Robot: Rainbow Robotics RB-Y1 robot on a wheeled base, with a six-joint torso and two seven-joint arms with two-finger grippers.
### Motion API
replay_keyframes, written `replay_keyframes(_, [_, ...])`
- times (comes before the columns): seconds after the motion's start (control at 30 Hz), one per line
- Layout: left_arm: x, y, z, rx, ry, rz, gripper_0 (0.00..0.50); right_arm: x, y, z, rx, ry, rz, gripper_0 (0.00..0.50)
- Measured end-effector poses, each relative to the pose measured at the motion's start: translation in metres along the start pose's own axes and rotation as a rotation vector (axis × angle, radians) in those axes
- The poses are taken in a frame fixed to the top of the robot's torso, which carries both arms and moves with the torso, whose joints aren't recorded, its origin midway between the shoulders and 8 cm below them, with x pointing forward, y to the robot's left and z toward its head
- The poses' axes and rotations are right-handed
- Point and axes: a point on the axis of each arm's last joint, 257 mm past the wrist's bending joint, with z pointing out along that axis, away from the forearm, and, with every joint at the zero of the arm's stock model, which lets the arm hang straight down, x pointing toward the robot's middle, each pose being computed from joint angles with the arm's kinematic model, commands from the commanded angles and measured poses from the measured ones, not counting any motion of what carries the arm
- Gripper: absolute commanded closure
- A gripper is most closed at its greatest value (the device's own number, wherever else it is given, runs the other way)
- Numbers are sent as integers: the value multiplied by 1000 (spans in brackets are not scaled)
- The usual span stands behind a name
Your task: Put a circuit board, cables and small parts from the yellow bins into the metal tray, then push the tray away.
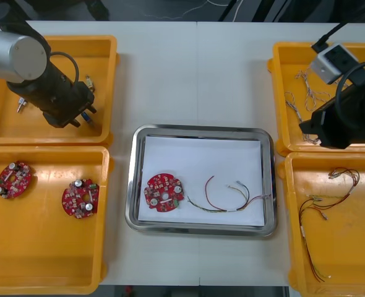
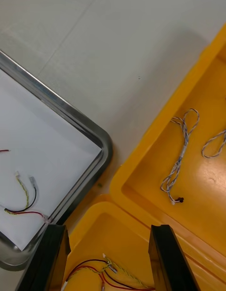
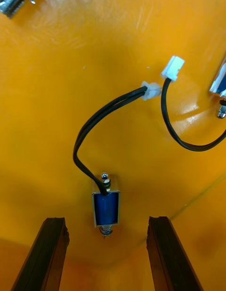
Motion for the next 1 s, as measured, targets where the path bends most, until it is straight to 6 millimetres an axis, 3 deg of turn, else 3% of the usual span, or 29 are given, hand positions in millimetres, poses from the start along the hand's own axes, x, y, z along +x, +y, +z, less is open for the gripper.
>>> replay_keyframes(0.23, [3, 4, 7, -17, -2, 14, 0, 10, -50, -7, 44, 0, 152, 0])
replay_keyframes(0.6, [-10, 5, 8, -58, -18, -1, 0, 31, -104, -12, 158, 26, 289, 0])
replay_keyframes(1.0, [-9, -4, 17, -36, -30, 7, 0, 55, -123, 1, 182, 100, 370, 0])
